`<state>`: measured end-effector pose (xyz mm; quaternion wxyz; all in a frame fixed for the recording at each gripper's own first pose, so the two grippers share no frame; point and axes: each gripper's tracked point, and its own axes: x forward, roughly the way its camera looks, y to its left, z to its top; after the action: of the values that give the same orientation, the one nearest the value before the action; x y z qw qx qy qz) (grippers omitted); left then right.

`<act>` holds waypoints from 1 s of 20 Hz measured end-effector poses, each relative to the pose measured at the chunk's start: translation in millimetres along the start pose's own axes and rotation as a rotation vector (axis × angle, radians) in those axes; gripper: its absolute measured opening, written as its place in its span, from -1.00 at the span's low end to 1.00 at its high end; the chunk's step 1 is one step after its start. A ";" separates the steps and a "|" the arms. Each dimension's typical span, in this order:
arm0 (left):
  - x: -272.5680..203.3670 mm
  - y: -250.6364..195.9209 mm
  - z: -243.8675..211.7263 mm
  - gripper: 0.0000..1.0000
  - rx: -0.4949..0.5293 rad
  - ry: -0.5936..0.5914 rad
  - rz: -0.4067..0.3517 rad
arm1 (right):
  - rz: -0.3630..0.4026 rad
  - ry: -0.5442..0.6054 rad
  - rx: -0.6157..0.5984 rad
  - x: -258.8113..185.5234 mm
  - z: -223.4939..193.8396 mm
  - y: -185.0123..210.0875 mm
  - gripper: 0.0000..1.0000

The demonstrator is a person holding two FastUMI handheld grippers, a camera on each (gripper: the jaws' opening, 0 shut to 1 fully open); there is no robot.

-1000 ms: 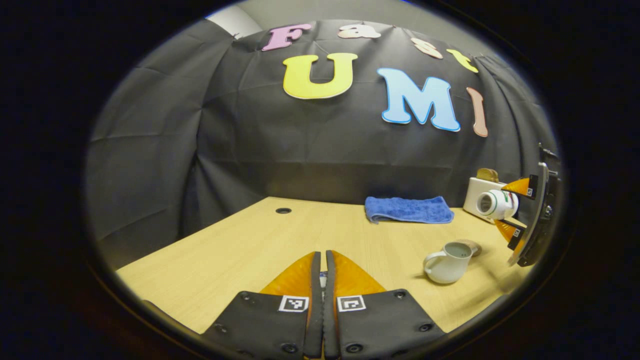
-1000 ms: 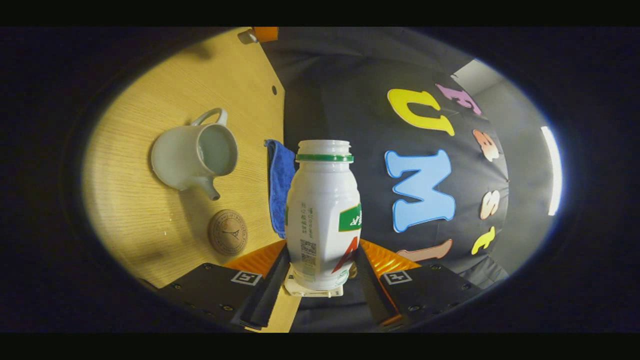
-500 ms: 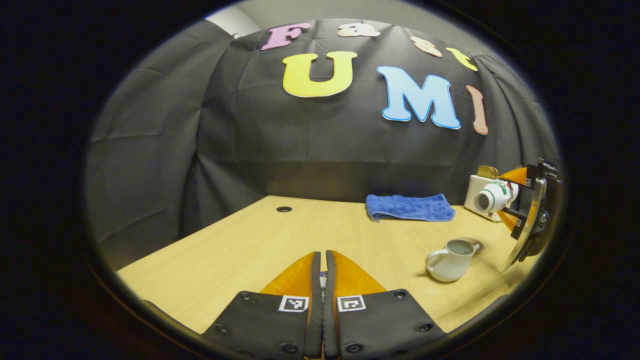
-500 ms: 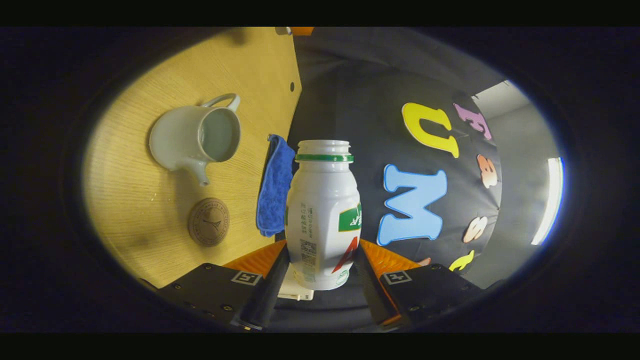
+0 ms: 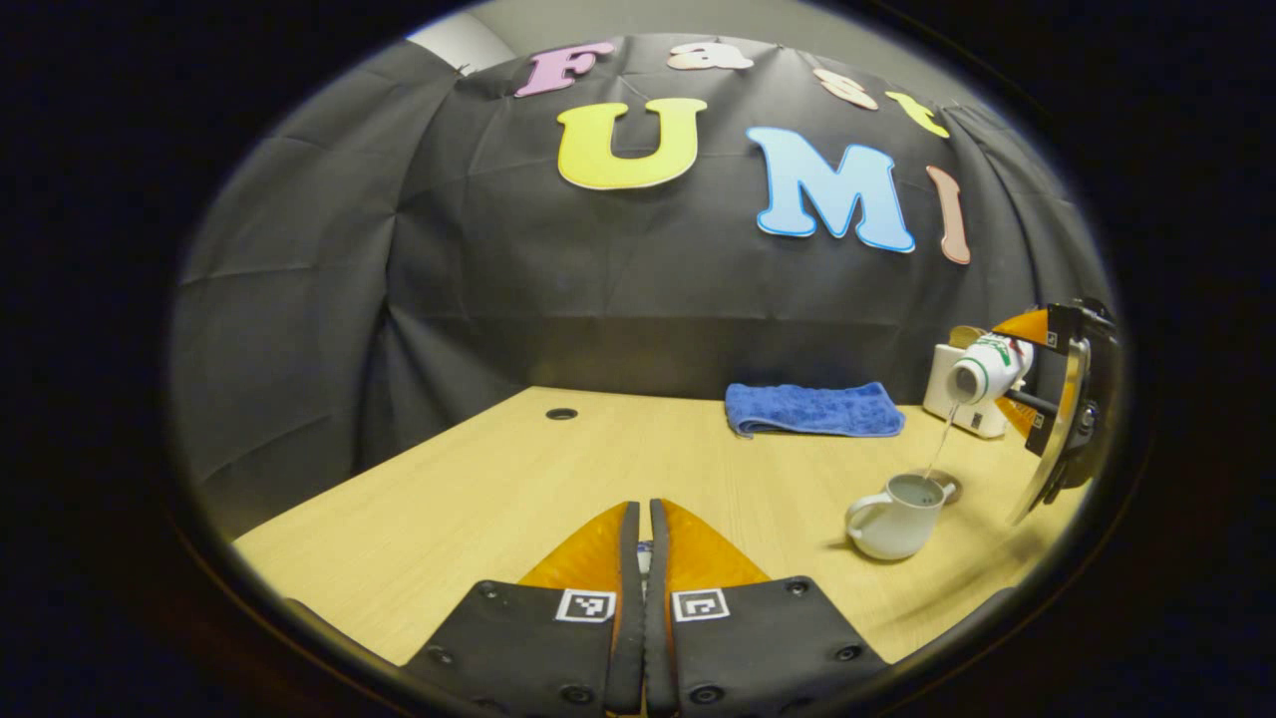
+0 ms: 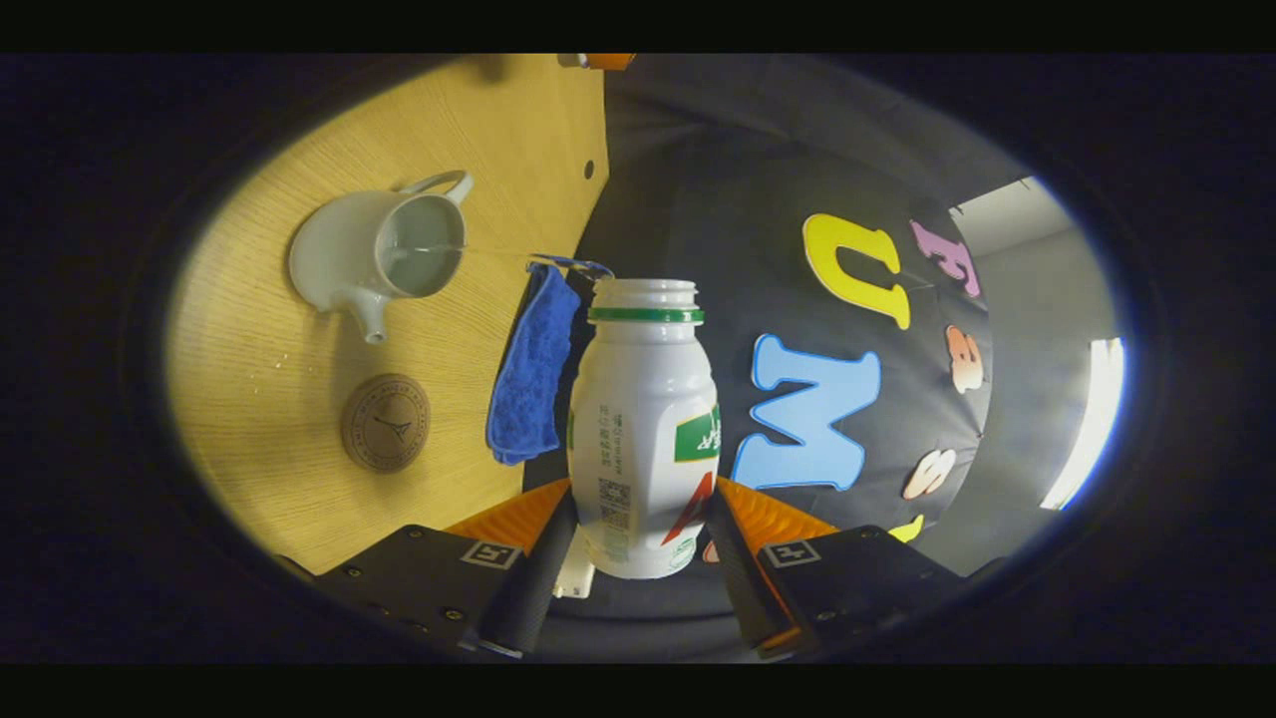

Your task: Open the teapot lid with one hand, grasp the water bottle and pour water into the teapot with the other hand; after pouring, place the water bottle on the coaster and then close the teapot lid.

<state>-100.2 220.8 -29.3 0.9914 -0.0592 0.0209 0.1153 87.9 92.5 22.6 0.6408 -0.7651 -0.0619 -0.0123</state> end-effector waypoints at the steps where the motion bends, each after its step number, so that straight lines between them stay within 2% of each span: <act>1: 0.0 0.4 -2.5 -0.78 -0.001 0.002 0.000 | -0.004 -0.001 -0.003 0.5 -0.2 0.0 0.46; 4: 1.2 -1.7 -4.2 -0.78 0.000 0.010 -0.002 | -0.014 -0.002 -0.005 1.6 -1.3 -0.4 0.46; 6: 2.3 -1.6 -5.5 -0.87 0.000 0.012 -0.002 | -0.025 -0.002 -0.006 2.1 -1.9 -1.3 0.46; 7: 1.4 -2.5 -5.8 -0.87 0.000 0.013 -0.003 | -0.030 -0.004 -0.007 4.2 -3.6 -2.0 0.46; 8: 2.2 -3.3 -5.5 -0.78 -0.001 0.014 -0.003 | -0.035 -0.005 -0.010 5.1 -5.2 -2.7 0.46; 14: 4.6 -5.8 -10.1 -0.78 -0.006 0.025 -0.007 | -0.054 -0.022 -0.035 5.3 -4.5 -5.7 0.46; 15: 4.6 -6.2 -10.7 -0.86 -0.007 0.026 -0.008 | -0.057 -0.024 -0.036 5.8 -4.7 -6.5 0.46; 16: 4.5 -6.7 -11.9 -0.78 -0.007 0.028 -0.009 | -0.060 -0.025 -0.039 5.7 -4.7 -6.9 0.46; 20: 3.7 -7.4 -10.3 -0.80 -0.005 0.027 -0.010 | -0.079 -0.032 -0.046 6.8 -5.2 -8.4 0.46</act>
<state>-95.2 213.2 -38.9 0.9914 -0.0633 0.0336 0.1097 94.1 89.4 32.4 0.6211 -0.7766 -0.1019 -0.0268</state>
